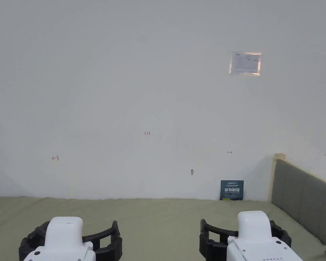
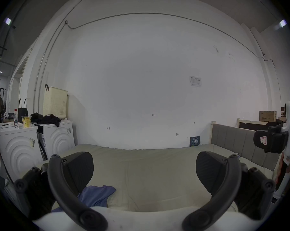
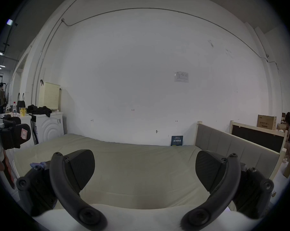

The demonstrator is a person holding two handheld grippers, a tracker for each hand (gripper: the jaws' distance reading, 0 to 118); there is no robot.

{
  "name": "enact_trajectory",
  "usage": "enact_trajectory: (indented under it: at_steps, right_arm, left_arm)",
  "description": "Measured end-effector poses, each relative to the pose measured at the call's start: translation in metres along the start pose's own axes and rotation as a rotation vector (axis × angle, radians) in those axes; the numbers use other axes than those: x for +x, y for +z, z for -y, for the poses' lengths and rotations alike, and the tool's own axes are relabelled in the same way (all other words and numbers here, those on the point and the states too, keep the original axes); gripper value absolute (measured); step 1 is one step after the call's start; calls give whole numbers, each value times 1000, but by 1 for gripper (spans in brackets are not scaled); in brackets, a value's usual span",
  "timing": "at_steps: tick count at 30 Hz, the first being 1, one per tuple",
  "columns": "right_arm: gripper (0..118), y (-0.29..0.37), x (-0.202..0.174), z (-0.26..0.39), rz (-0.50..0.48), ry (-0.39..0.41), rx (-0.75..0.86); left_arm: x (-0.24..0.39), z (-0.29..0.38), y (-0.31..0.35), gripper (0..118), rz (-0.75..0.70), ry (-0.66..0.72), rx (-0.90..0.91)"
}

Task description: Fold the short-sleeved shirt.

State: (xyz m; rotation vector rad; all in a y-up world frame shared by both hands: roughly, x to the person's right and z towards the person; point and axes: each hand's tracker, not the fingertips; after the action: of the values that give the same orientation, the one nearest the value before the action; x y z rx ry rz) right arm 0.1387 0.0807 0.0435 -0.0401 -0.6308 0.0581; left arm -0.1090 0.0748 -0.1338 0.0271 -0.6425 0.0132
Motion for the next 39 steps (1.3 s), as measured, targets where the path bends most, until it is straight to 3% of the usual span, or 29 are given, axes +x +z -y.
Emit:
enact_trajectory:
  at_steps: [11,13,14,15,16,18,20,22,39]
  right_arm:
    - [118,0,-1,1,-5,1,-2]
    - [112,0,-1,0,-16,-2,-7]
    - [96,1,-1,0,-24,-3,-10]
    - [56,2,-2,-1,-25,-1,-6]
    - [0,3,-3,-1,-12,9,3]
    - [0,-2,-6,-1,43,44,-22]
    - [0,-5,2,-8,-51,-6,-50]
    - [0,-1,0,-6,2,16,-25]
    - [0,1,3,-3,-4,13,-26]
  left_arm:
    - [4,-1,0,118,22,-15,-5]
    - [5,-1,1,114,39,-14,-15]
    - [6,-1,1,101,44,-13,-16]
    - [6,-1,3,69,58,-7,-5]
    - [7,-1,4,2,63,-3,0]
    - [9,-1,1,0,36,-11,-17]
    - [13,0,-2,0,75,-23,-46]
    - [17,4,-3,0,61,-25,-34]
    - [14,3,0,0,65,-12,-36]
